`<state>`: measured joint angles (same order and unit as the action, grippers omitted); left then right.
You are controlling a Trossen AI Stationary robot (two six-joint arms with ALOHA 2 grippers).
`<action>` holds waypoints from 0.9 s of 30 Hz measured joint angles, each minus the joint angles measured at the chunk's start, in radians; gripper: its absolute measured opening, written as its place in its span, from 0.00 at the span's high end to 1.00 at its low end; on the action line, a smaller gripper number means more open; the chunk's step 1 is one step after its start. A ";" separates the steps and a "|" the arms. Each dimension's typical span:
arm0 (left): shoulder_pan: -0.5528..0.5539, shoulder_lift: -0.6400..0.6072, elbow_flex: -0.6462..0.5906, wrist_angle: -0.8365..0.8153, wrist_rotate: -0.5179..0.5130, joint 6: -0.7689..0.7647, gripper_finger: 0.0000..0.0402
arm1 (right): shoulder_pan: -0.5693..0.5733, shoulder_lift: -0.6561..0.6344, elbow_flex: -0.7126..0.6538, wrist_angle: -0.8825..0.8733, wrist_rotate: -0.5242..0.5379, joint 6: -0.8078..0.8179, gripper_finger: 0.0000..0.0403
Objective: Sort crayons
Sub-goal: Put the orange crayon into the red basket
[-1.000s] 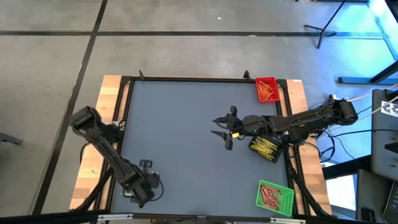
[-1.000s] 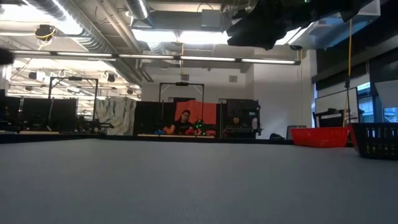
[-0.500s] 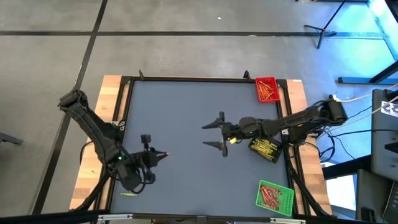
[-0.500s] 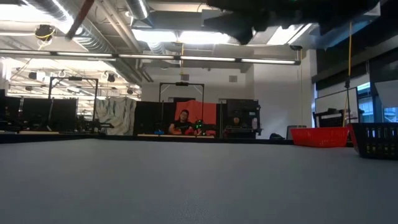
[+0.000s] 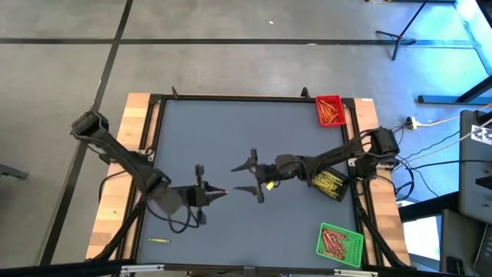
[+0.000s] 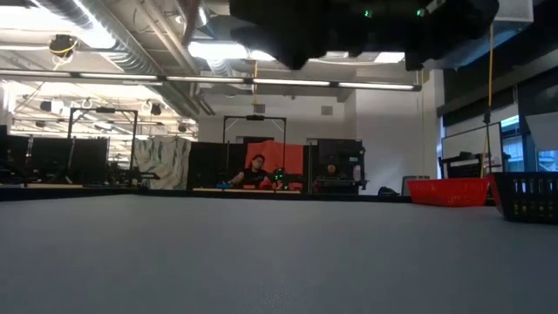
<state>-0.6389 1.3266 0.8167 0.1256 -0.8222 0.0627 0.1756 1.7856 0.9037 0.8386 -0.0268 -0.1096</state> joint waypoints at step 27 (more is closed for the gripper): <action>0.111 0.015 -0.152 0.519 0.156 0.160 0.98 | 0.061 0.016 0.082 -0.053 0.116 -0.086 0.95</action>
<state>-0.5277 1.3415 0.6647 0.6449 -0.6657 0.2227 0.2367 1.8015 0.9859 0.7860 0.0893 -0.1955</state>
